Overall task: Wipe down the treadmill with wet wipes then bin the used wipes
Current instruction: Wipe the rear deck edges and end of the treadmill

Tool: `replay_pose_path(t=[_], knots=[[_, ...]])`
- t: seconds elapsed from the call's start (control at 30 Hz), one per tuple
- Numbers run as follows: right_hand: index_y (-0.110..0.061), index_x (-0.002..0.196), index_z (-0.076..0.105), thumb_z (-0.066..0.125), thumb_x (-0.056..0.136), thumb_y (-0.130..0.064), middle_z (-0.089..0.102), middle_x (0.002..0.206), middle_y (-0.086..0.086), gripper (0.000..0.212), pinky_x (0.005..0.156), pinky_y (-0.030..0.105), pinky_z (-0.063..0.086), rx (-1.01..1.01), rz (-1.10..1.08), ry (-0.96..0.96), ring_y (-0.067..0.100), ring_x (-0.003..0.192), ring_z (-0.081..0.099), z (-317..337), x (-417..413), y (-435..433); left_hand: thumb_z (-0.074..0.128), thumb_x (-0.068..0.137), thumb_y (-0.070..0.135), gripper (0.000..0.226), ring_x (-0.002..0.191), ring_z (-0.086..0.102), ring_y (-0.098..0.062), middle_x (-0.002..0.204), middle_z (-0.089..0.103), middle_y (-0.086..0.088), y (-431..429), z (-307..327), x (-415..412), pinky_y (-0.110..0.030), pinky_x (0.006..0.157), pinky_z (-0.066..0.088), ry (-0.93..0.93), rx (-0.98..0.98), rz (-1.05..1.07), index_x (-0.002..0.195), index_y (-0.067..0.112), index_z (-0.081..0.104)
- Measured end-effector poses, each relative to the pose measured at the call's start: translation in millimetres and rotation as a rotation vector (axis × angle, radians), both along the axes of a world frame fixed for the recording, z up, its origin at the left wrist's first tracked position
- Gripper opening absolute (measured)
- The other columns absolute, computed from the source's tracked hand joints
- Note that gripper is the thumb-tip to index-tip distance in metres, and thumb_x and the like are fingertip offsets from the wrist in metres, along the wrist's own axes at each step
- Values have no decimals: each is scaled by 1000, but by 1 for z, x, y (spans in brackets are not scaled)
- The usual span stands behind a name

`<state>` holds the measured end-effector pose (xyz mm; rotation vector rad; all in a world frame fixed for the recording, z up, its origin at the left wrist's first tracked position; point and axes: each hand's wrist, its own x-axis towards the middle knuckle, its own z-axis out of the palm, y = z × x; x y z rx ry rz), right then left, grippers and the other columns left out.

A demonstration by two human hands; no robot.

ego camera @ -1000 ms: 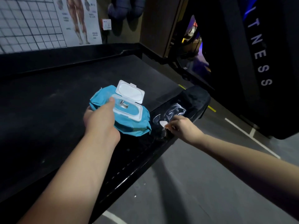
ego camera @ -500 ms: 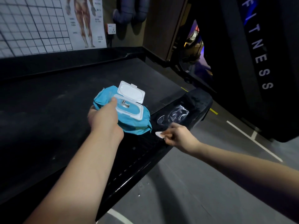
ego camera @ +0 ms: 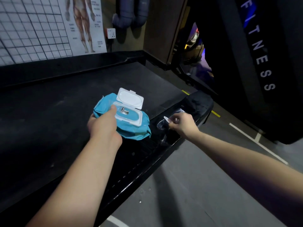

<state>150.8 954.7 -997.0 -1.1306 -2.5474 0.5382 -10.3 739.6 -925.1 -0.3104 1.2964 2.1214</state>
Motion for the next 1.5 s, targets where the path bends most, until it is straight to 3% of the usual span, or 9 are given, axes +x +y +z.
replay_pose_path(t=[0.13,0.37,0.53,0.7,0.97,1.23,1.33,1.4,1.5], knots=[[-14,93,77,65,83,-32,64,86,2,24,69,20,38,14,173,-51,16,81,61,-1,-13,-23,78,95,9,35,96,77,-27,116,76,-6,0,0,-1,-52,87,64,-8,1,22,126,20,66],[-16,95,79,71,83,-21,67,86,-3,15,73,19,39,8,242,-130,15,84,63,4,-58,-6,77,95,8,37,97,77,-30,116,76,-9,1,-1,1,-51,84,64,-25,12,6,129,18,66],[-21,85,78,73,80,-20,59,80,-9,8,65,14,40,2,147,-33,9,77,59,-8,-56,9,76,96,8,33,92,77,-27,112,77,-8,5,-4,-1,-36,62,64,-21,-20,14,125,20,67],[-26,86,77,70,79,-19,59,85,-9,13,69,7,39,6,251,-27,6,79,58,-18,-38,19,75,97,8,29,93,77,-25,109,79,-7,12,-10,12,-34,69,63,38,-53,-39,124,16,70],[-13,67,65,69,81,-18,54,83,0,15,71,27,48,87,572,-173,15,70,56,-28,-20,-1,76,97,11,15,83,79,-22,99,81,-6,21,-19,34,-27,53,60,155,-117,-61,110,17,72],[-5,91,76,62,84,-10,60,97,11,16,78,32,49,173,282,-259,32,92,61,-36,-30,38,77,96,15,17,85,77,-21,100,79,-2,25,-27,32,-25,55,56,218,-144,-11,111,20,71],[-2,84,72,63,86,-13,56,88,11,14,69,31,45,147,212,-282,34,83,60,-29,-36,36,77,96,15,16,84,78,-20,97,80,-1,25,-32,32,-24,52,56,234,-132,-3,110,21,72],[-7,68,67,65,82,-17,59,74,9,17,61,32,44,83,155,-219,29,70,58,-20,-35,36,78,96,17,13,83,78,-20,95,80,0,26,-35,35,-26,57,57,255,-138,-1,106,22,72],[-11,70,71,65,79,-22,68,69,5,15,57,29,48,-34,-1,29,21,67,64,-4,-29,36,79,96,17,10,82,79,-18,92,81,2,28,-36,41,-29,63,59,275,-120,-4,101,22,72]])
